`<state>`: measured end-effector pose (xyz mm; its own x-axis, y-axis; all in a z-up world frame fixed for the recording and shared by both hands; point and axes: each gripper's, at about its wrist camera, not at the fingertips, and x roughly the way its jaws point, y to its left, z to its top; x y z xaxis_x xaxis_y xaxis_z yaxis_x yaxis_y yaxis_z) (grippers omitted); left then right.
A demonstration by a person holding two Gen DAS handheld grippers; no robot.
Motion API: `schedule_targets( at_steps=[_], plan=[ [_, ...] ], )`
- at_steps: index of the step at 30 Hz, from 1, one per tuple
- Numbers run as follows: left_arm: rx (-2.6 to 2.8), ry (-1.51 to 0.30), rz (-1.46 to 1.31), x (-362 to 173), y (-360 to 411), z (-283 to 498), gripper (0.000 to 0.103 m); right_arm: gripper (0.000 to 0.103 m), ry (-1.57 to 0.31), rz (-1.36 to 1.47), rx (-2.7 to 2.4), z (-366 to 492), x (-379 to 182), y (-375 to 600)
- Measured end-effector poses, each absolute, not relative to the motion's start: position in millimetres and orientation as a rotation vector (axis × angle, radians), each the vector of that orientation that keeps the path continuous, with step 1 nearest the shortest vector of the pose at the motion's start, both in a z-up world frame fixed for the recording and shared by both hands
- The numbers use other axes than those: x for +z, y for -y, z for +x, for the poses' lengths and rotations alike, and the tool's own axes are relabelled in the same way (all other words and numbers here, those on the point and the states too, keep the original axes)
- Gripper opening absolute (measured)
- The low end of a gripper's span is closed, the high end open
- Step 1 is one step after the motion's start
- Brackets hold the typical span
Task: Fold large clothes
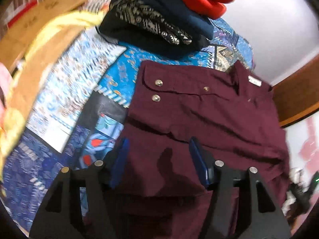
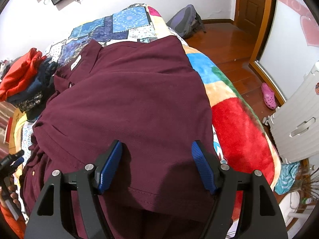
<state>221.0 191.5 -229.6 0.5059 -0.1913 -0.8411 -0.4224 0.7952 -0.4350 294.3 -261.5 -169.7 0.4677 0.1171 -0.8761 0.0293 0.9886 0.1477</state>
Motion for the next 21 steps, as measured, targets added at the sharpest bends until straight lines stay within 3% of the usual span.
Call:
schedule_targets(
  at_steps=[4,9,19,20,21],
  plan=[
    [0.047,-1.067,-0.848,-242,-195,234,0.070,0.069,-1.054,0.125,0.044,294,-161,259],
    [0.045,-1.108,-1.095,-279,-204,250,0.070,0.069,-1.006,0.047,0.039,295,-150,251],
    [0.222,-1.074,-1.139,-292,-218,269,0.070,0.069,-1.056,0.063,0.059,302,-164,249],
    [0.238,-1.067,-1.145,-292,-219,270,0.069,0.069,-1.061,0.074,0.060,302,-165,250],
    [0.248,-1.066,-1.144,-293,-220,272,0.061,0.069,-1.060,0.084,0.060,302,-164,251]
  ],
)
